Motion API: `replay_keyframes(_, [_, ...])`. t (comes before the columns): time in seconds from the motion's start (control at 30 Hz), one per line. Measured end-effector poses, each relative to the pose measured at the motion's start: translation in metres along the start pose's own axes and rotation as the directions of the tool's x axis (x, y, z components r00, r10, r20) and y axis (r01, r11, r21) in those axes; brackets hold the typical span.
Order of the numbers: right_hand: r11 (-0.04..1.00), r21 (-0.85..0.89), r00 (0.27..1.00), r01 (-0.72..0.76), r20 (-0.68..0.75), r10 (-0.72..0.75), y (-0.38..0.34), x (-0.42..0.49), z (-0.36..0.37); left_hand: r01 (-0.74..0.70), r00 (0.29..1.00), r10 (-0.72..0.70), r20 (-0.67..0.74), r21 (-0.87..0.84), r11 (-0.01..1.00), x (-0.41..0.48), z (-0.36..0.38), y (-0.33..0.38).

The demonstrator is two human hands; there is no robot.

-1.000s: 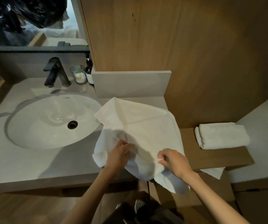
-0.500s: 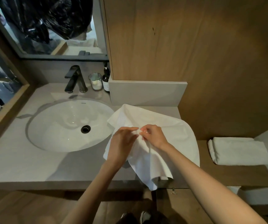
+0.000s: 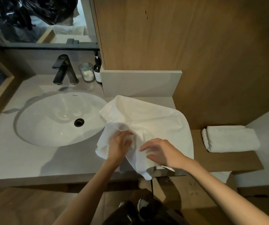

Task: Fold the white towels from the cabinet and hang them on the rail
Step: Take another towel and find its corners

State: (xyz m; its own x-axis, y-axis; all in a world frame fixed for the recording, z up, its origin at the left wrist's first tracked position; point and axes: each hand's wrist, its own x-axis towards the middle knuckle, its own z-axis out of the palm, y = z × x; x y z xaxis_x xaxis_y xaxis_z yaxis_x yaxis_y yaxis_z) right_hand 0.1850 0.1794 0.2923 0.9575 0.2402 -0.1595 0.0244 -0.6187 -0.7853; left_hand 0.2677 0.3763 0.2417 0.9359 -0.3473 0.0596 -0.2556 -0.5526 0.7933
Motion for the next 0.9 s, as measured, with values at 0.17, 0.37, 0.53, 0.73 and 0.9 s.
replay_keyframes(0.17, [0.937, -0.313, 0.975, 0.154, 0.203, -0.092, 0.009, -0.017, 0.022, 0.003, 1.000, -0.003, 0.009, 0.011, 1.000, 0.001, 0.000, -0.002])
replay_keyframes(0.37, [0.855, -0.487, 0.975, 0.177, 0.208, -0.083, 0.022, -0.014, 0.036, -0.118, 0.989, 0.101, 0.111, 0.160, 0.980, -0.005, -0.003, -0.014])
replay_keyframes(0.53, [0.703, -0.664, 0.967, 0.255, 0.197, -0.164, 0.027, -0.012, 0.025, -0.080, 0.988, 0.063, 0.143, 0.117, 0.990, -0.024, -0.014, -0.020])
replay_keyframes(0.73, [0.856, -0.512, 0.976, 0.078, -0.135, -0.169, 0.008, -0.017, 0.004, -0.025, 0.997, 0.026, -0.070, 0.016, 1.000, -0.044, -0.030, -0.026])
replay_keyframes(0.9, [0.940, -0.340, 0.975, -0.014, -0.215, -0.063, -0.014, -0.007, -0.003, 0.044, 0.990, -0.059, -0.132, -0.112, 0.993, -0.049, -0.041, -0.022])
